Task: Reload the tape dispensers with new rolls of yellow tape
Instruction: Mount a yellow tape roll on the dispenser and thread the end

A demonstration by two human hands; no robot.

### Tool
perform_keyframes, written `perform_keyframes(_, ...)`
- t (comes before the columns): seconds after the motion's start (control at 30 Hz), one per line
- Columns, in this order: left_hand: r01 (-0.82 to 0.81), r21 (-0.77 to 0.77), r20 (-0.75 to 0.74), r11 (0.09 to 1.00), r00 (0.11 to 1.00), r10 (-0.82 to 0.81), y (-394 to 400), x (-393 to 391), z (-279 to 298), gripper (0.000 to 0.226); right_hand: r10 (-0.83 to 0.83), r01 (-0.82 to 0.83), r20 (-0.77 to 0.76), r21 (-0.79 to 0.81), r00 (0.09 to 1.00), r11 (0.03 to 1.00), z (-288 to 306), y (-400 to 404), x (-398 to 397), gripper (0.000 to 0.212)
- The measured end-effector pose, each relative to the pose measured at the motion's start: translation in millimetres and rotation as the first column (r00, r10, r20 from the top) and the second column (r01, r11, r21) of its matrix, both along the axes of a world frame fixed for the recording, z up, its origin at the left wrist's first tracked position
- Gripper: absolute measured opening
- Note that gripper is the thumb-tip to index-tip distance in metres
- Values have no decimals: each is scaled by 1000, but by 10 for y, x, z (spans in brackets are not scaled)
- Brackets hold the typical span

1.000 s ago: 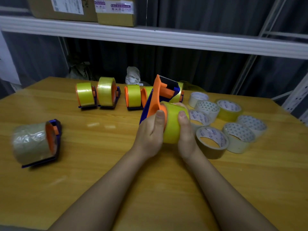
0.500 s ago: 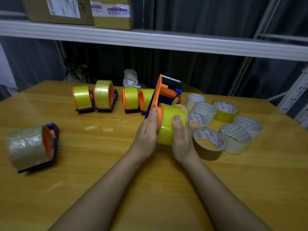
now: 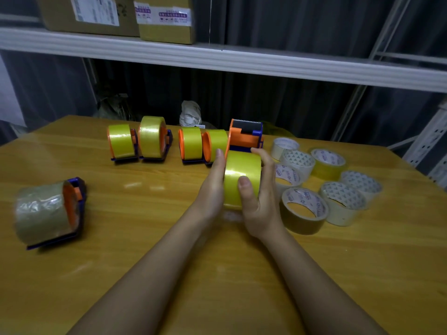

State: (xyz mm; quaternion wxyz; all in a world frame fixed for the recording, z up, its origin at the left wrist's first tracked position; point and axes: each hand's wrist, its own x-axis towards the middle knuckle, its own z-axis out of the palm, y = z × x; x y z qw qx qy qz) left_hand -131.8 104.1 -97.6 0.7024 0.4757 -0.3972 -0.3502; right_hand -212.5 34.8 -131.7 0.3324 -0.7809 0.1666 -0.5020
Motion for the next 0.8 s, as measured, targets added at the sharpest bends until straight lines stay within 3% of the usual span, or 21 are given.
perform_keyframes(0.23,94,-10,61,996,994,-93,13,30,7,46,117,-135,97,205,988,969,21,-34,-54,62)
perform_keyframes(0.37,57,94,185,994,980,-73,-32,68,-1,76,114,-136,96,276,989,951,51,-75,-90,58)
perform_keyframes(0.47,63,134,169,989,982,-85,-64,81,-43,89,128,-142,66,288,990,947,56,-99,-96,68)
perform_keyframes(0.7,11,175,162,984,986,-40,-39,71,-46,89,212,-219,54,304,976,927,74,-94,-114,66)
perform_keyframes(0.77,1,201,157,980,987,-33,-5,70,19,78,236,-236,35,295,971,926,59,-116,-134,76)
perform_keyframes(0.8,-13,195,146,981,989,-16,-2,84,44,62,246,-240,14,286,969,928,47,-135,-141,81)
